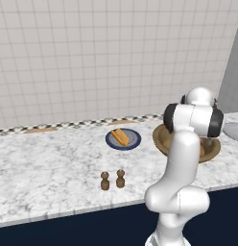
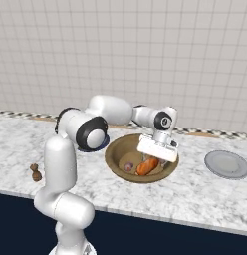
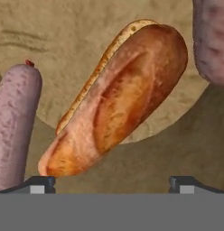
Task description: Place one bun and one sausage from the bowl on each plate.
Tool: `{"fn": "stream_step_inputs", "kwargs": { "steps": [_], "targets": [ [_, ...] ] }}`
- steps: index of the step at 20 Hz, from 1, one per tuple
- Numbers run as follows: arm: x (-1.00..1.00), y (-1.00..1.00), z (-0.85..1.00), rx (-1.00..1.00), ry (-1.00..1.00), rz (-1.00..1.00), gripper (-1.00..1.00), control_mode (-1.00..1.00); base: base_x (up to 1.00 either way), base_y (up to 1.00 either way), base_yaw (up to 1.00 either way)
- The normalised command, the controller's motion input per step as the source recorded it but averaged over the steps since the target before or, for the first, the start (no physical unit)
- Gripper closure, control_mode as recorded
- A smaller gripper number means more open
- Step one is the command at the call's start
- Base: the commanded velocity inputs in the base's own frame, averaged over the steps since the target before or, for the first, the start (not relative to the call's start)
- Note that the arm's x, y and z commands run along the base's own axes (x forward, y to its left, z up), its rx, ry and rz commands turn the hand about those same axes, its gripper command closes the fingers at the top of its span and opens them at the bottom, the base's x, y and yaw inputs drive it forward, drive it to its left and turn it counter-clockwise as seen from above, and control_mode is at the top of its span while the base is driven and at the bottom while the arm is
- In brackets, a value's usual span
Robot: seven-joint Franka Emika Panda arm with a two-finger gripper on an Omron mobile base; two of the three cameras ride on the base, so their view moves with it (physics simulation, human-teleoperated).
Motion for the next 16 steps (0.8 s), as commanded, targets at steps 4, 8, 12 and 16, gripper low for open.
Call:
{"fn": "stream_step_inputs", "kwargs": {
  "steps": [4, 8, 12, 16],
  "targets": [
    [-0.17, 0.39, 0.26, 0.03, -0.25, -0.01, -1.00, -1.00, 0.00, 0.00, 0.00],
    [0.25, 0.25, 0.11, -0.07, -0.06, -0.20, -1.00, -1.00, 0.00, 0.00, 0.00],
    [0.38, 0.00, -0.07, -0.07, 0.00, -0.45, -1.00, -1.00, 0.00, 0.00, 0.00],
    [0.03, 0.00, -0.09, -0.13, 0.08, -0.36, -1.00, -1.00, 0.00, 0.00, 0.00]
  ]
}}
